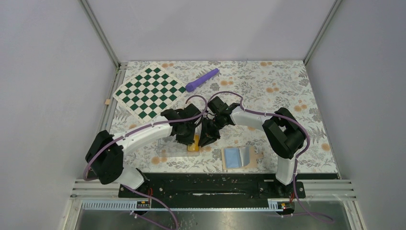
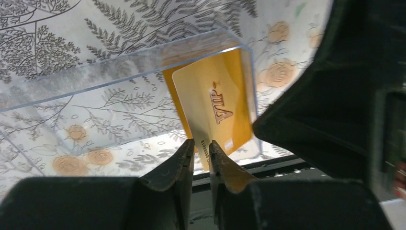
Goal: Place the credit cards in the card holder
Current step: Pick up the credit card from the storage box.
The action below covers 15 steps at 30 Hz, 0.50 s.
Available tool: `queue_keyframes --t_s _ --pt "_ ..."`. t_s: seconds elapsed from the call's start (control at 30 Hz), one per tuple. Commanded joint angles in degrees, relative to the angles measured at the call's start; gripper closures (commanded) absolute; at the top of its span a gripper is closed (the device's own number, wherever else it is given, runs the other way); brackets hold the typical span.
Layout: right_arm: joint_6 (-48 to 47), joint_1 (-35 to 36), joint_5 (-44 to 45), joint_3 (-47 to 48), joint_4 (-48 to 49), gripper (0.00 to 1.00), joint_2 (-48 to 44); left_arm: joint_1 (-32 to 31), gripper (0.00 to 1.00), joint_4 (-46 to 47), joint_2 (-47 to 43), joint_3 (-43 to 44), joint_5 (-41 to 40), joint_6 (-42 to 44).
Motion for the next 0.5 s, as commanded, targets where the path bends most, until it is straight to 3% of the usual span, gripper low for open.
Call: queue_keyframes --t_s 0.0,0.4,0.47 --pt "-1.17 1.08 0.16 -0.59 -0.80 0.75 0.93 -0.56 0.82 6.12 -5.65 -0.66 2.35 -2.78" --pt "-1.30 1.14 0.23 -0.77 -0.73 0.75 0.70 0.28 0.81 14.17 -6.69 -8.37 7.15 -6.65" --pt "-1.46 1.13 0.23 -0.85 -0.85 0.75 0.52 0.50 0.91 14.96 -7.39 -9.07 7.26 -7.27"
